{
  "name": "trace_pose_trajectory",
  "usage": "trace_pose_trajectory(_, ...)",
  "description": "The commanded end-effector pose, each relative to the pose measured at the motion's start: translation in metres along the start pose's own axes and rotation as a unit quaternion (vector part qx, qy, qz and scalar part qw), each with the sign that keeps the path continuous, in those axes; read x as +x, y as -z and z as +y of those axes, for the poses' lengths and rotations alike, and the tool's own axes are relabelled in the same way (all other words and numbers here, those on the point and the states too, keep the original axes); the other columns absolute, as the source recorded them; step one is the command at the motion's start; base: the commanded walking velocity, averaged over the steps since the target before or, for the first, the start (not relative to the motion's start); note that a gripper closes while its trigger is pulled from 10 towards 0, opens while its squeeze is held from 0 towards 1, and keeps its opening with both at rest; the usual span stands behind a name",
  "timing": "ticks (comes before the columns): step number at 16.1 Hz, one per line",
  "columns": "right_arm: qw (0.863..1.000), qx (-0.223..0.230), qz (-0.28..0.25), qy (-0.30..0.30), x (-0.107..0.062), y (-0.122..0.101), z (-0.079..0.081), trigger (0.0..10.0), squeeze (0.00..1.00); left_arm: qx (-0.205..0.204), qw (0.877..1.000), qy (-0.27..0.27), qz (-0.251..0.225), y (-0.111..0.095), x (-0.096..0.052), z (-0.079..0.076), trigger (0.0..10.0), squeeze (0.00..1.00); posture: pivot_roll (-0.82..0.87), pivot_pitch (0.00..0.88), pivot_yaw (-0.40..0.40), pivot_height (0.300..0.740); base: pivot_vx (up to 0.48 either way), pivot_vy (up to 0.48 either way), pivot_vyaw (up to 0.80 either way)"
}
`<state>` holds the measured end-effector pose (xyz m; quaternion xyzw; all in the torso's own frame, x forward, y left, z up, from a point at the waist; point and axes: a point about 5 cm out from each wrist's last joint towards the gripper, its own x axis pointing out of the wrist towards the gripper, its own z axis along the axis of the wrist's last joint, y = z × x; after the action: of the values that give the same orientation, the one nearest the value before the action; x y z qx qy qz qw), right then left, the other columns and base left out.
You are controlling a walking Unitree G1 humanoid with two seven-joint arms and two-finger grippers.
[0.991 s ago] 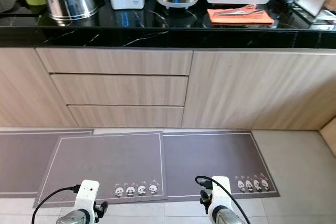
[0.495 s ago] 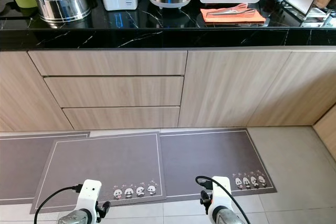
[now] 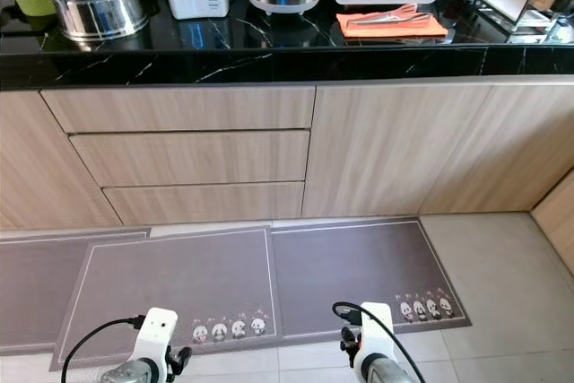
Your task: Kitchen organization
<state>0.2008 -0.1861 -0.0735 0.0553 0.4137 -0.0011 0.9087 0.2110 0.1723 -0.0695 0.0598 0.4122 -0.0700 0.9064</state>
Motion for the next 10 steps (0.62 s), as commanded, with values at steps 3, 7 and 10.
trace_pose_trajectory(3, 1.000, 0.006, 0.002, 0.003, 0.0000, 0.0011, 0.0004, 10.0, 0.00, 0.013, 1.000, 0.004, 0.002, -0.0033, 0.0007, 0.0019, 10.0, 0.00, -0.09, 0.000, 0.017, 0.740, 0.000, 0.000, -0.59)
trace_pose_trajectory(7, 1.000, 0.007, 0.002, 0.003, 0.0001, 0.0006, 0.0005, 10.0, 0.00, 0.012, 1.000, 0.003, 0.005, -0.0013, 0.0003, 0.0021, 10.0, 0.00, -0.08, 0.000, 0.013, 0.740, 0.143, 0.000, -0.59)
trace_pose_trajectory(10, 1.000, 0.009, 0.000, 0.004, 0.0005, -0.0004, 0.0010, 10.0, 0.00, 0.016, 1.000, 0.006, 0.006, -0.0002, 0.0000, 0.0019, 10.0, 0.00, -0.08, 0.000, 0.012, 0.740, 0.110, 0.000, -0.59)
